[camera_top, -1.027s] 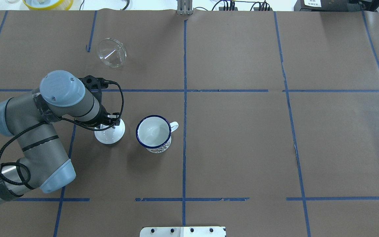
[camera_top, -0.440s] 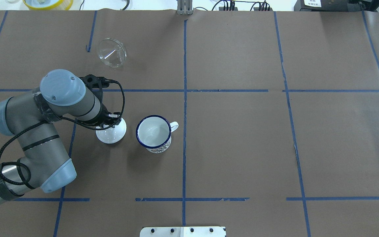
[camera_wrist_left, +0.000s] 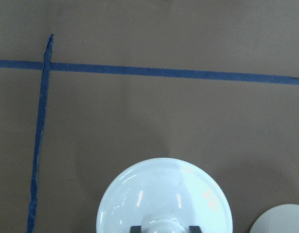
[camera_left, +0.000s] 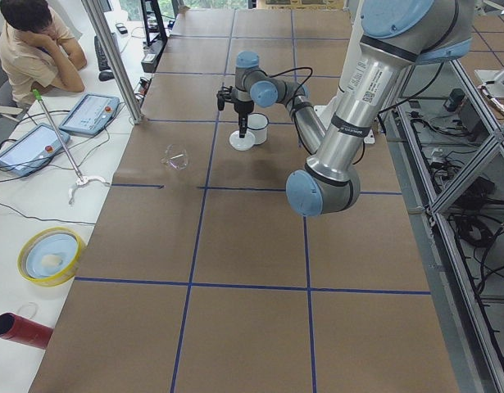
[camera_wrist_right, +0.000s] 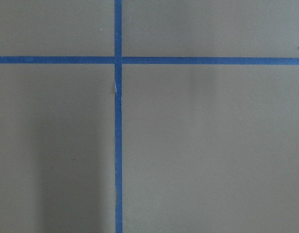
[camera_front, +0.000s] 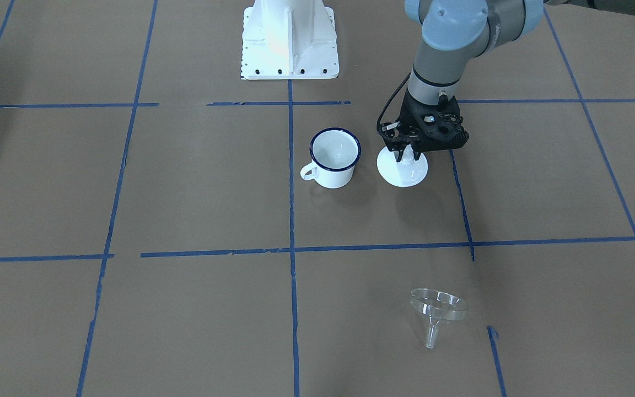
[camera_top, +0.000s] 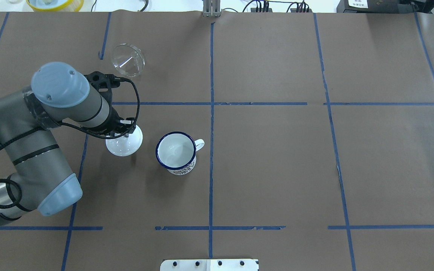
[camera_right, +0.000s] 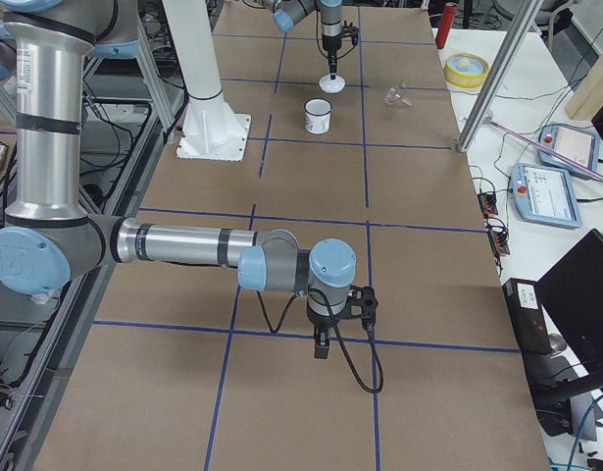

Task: Remove funnel from cup
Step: 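Lift the white lid and carry it over the mug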

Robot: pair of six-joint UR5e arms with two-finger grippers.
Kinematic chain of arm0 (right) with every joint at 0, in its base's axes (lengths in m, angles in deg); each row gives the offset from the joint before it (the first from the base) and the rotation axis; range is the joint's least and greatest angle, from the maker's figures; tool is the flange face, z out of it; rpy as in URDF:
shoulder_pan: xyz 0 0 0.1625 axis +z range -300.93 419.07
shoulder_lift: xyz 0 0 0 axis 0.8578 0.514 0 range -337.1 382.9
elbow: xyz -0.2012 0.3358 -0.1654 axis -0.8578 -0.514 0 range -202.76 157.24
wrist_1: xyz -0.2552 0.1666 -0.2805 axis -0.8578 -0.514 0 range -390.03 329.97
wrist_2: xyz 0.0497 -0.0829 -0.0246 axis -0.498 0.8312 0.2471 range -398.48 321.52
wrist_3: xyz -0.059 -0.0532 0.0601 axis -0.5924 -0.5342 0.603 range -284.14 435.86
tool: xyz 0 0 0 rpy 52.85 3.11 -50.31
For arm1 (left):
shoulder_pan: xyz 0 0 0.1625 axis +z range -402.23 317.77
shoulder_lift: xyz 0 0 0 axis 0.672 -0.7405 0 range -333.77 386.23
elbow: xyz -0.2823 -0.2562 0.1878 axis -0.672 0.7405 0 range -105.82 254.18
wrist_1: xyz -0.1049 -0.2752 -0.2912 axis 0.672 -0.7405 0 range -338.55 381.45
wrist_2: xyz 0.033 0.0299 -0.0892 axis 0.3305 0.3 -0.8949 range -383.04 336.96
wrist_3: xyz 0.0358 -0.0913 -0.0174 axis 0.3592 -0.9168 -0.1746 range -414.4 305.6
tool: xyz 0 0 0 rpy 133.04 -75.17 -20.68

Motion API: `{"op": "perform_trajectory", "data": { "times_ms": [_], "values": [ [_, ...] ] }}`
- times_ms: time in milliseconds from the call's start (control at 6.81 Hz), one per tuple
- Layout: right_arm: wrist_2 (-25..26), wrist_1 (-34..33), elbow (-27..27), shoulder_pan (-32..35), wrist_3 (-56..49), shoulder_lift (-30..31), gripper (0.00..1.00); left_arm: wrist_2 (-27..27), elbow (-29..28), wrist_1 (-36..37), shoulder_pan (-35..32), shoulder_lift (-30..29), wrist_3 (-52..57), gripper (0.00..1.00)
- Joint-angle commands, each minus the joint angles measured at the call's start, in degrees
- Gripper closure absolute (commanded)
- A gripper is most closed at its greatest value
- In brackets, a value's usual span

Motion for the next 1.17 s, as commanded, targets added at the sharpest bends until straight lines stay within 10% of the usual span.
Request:
{"op": "perform_trajectory", "data": {
  "times_ms": [0, 1027],
  "values": [
    [0.00, 0.00, 0.03, 0.00, 0.00, -0.09, 0.00, -3.55, 0.23, 5.95, -0.05, -7.75, -5.62, 1.00],
    [0.00, 0.00, 0.03, 0.00, 0.00, 0.00, 0.00, -2.94, -8.47, 5.79, 5.49, -13.50, -14.89, 1.00]
  ]
}}
